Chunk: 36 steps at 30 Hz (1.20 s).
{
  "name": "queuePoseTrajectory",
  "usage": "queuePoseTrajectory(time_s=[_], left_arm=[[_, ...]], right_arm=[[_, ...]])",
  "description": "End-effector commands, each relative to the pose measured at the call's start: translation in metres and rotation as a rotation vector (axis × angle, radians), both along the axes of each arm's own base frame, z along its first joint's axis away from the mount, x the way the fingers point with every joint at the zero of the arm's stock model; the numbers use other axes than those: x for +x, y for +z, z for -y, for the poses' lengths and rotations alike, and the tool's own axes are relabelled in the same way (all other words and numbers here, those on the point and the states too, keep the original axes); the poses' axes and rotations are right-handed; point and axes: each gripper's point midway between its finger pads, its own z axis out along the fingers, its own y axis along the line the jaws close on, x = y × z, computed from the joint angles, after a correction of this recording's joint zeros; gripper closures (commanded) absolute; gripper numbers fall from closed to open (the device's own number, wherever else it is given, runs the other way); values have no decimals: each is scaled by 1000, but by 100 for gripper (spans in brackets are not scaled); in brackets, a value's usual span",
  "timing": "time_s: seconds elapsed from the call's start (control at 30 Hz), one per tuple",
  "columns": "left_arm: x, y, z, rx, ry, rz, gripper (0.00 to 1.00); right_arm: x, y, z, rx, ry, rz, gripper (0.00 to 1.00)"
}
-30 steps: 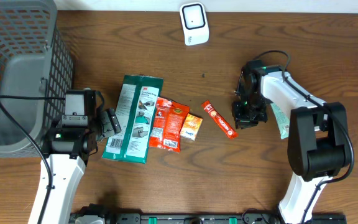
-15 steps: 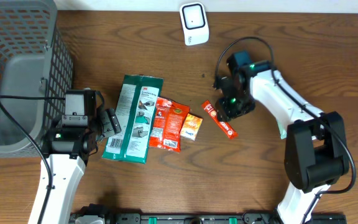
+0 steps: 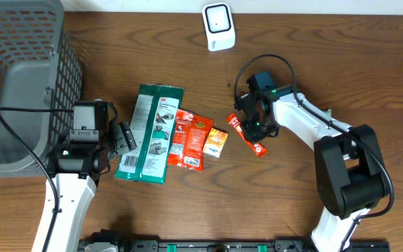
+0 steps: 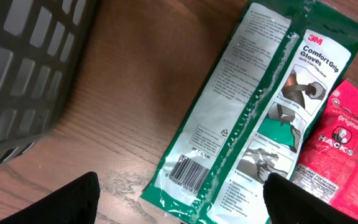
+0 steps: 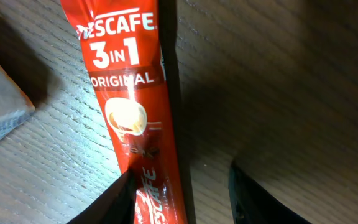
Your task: Scan the item barcode
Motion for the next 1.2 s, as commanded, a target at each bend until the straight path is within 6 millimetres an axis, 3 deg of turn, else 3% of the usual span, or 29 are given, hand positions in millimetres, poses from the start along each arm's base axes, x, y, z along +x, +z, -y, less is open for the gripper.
queuePoseTrajectory(time_s=[0.0,0.3,0.77,1.0,1.17], left_arm=[[3,5,0,-6,2,14,15],[3,5,0,-6,2,14,15],[3,5,0,-6,2,14,15],[3,5,0,-6,2,14,15],[3,5,0,-6,2,14,15]], right_arm=[[-8,-2,-6,-2,36,-7,56],[-9,-3,-6,-3,36,-10,53],[-4,3,-9,3,9,-1,56],[8,19,-14,17,-6,26,56],[4,24,-13,11,-5,1,57]])
